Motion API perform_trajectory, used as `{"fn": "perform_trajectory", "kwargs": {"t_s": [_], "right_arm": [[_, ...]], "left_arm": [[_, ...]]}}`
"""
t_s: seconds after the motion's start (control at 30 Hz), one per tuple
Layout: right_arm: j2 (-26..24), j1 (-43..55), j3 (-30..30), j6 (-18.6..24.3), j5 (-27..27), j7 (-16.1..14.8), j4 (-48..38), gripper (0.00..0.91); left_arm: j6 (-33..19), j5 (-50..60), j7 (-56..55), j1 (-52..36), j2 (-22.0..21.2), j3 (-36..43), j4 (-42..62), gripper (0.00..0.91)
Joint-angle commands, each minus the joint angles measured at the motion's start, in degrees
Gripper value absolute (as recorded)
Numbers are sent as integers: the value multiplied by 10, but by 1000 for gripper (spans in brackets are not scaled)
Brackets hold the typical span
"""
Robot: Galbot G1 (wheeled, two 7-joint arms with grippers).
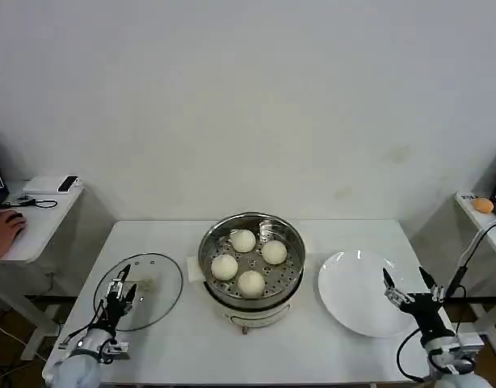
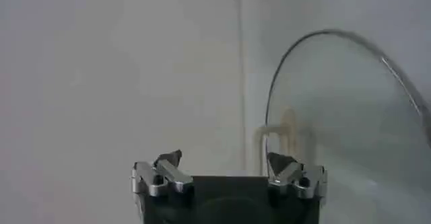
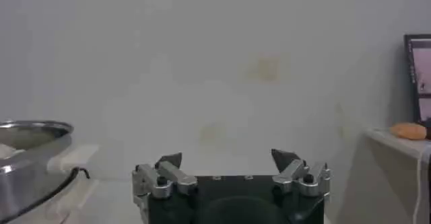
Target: Take steamed baozi put them in steamer then cover it.
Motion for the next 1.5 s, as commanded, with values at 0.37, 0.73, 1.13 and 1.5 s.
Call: {"fn": "perform_trajectory", "kwargs": {"t_s": [0.37, 0.73, 1.13, 1.5], "right_arm": [[4, -4, 4, 6, -3, 1, -8, 907], [7, 3, 4, 7, -4, 0, -18, 907], [8, 3, 3, 11, -7, -1, -26, 907], [7, 7, 2, 10, -9, -1, -28, 907]], "left_arm": [[25, 4, -25, -54, -13, 7, 74, 907], [64, -19, -23, -71, -25, 18, 75, 907], [79, -49, -39, -85, -29, 30, 111, 715], [77, -63, -46, -88, -32, 33, 127, 0]]}}
